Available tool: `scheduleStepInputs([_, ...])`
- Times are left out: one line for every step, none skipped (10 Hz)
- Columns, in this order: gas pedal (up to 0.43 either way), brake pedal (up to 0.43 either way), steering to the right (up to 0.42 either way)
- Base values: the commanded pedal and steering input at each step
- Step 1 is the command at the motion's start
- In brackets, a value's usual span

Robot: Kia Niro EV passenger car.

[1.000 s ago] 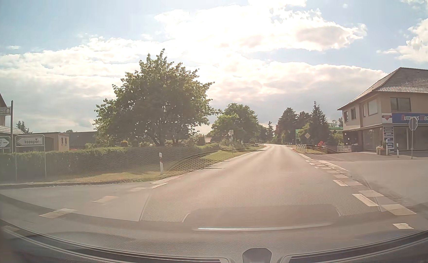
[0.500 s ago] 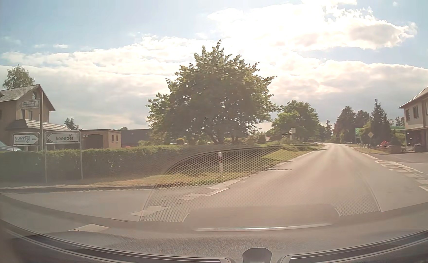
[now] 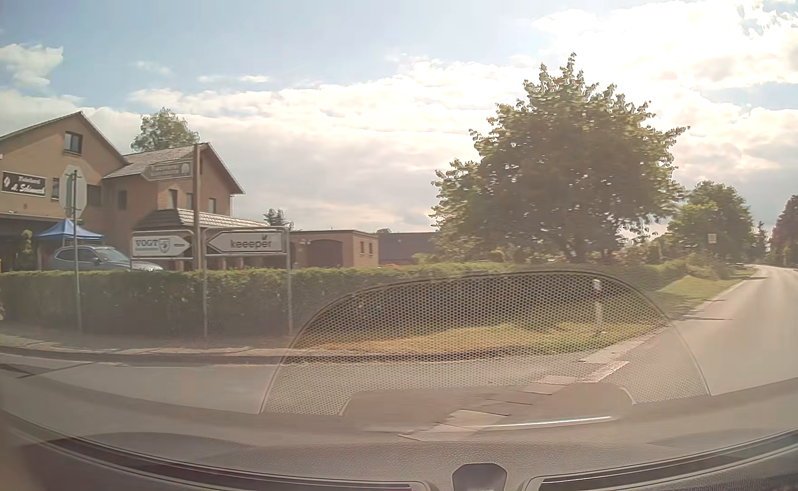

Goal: Follow the waypoints while adhering to traffic rules and regulations

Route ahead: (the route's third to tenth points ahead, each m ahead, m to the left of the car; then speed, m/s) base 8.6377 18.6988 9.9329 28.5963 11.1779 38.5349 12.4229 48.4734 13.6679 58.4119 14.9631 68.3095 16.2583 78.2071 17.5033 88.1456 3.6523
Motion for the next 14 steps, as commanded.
scheduleStepInputs([0.079,0.006,-0.802])
scheduleStepInputs([0.087,0.000,-0.820])
scheduleStepInputs([0.087,0.006,-0.829])
scheduleStepInputs([0.098,0.006,-0.830])
scheduleStepInputs([0.098,0.006,-0.830])
scheduleStepInputs([0.110,0.006,-0.823])
scheduleStepInputs([0.118,0.006,-0.810])
scheduleStepInputs([0.118,0.006,-0.797])
scheduleStepInputs([0.169,0.006,-0.786])
scheduleStepInputs([0.177,0.006,-0.767])
scheduleStepInputs([0.177,0.006,-0.741])
scheduleStepInputs([0.177,0.006,-0.710])
scheduleStepInputs([0.209,0.006,-0.665])
scheduleStepInputs([0.220,0.006,-0.613])
